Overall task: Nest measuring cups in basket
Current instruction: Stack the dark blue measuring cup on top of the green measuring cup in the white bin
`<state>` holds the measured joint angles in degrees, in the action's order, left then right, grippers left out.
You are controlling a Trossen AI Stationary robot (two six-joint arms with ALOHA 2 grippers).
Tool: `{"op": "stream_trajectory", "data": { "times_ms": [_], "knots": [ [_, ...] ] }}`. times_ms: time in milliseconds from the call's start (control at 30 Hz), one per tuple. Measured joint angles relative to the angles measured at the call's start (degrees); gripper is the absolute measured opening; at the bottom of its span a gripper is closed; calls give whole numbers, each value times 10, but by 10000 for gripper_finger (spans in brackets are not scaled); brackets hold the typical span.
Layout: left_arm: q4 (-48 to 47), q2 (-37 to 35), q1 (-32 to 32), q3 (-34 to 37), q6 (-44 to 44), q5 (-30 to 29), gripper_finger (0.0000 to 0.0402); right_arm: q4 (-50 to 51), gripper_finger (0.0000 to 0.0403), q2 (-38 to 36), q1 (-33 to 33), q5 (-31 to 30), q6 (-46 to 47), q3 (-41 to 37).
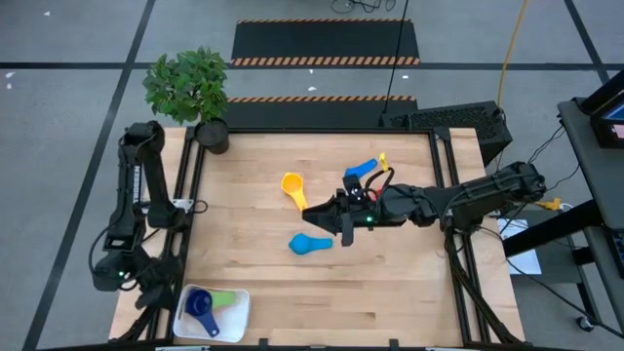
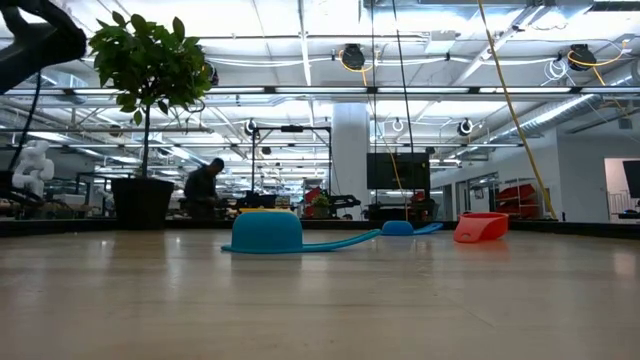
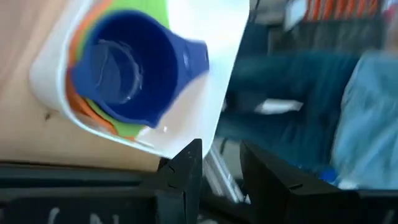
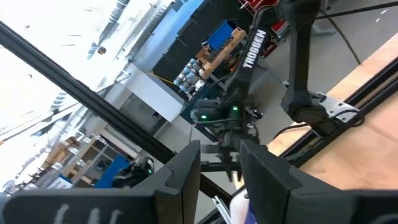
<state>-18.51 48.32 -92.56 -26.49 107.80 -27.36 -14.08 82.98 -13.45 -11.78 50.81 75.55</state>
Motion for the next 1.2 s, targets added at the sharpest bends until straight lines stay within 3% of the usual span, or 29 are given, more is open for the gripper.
{"op": "stream_trajectory", "data": {
  "times_ms": [233,367,500,667,767,1200],
  "knots": [
    [-39,60,135,-74,-236,230,100,28,105,0,3,10,-13,0],
    [-74,132,191,-128,-388,304,73,33,105,0,-2,17,-20,0],
    [-148,192,234,-193,-528,333,55,33,105,0,-13,30,-25,0],
    [-164,238,275,-228,-628,315,60,64,105,0,-20,46,-26,0],
    [-109,263,292,-237,-655,346,69,89,105,0,-20,50,-28,-1],
    [-108,356,299,-233,-713,375,71,93,105,0,-19,84,-40,-1]
  ]
}}
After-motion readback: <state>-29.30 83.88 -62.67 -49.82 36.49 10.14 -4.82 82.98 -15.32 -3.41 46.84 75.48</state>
